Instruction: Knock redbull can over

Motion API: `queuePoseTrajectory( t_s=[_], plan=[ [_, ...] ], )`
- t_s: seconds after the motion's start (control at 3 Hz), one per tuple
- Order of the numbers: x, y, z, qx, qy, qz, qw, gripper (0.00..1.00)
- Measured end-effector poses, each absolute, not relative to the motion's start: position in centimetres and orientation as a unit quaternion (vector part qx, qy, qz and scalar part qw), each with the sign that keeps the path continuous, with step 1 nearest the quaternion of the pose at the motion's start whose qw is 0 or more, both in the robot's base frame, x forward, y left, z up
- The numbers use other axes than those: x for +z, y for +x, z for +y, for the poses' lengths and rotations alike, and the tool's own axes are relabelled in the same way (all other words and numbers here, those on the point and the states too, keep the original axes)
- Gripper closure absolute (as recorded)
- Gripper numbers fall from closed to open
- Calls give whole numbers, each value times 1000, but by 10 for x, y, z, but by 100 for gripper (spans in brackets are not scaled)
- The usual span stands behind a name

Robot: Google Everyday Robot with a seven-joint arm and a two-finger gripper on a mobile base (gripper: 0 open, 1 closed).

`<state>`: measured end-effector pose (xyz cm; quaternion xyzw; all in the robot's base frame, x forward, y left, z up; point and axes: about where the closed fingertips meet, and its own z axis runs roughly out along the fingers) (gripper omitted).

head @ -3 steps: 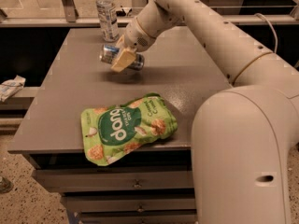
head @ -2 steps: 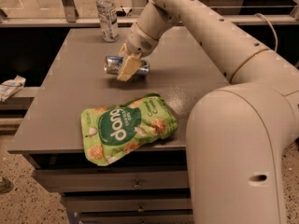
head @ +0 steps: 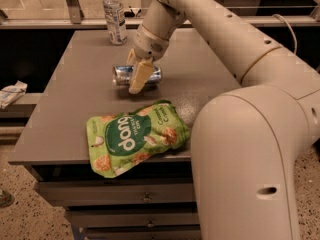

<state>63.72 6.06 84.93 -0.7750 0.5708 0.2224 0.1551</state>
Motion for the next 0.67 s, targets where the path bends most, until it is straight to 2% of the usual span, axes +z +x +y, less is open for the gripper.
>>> queuePoseTrajectory(
  t_s=[0.33, 0.67],
  plan=[
    [849, 636, 62, 220, -781, 566, 148, 0],
    [851, 637, 61, 221, -778, 568, 153, 0]
  ],
)
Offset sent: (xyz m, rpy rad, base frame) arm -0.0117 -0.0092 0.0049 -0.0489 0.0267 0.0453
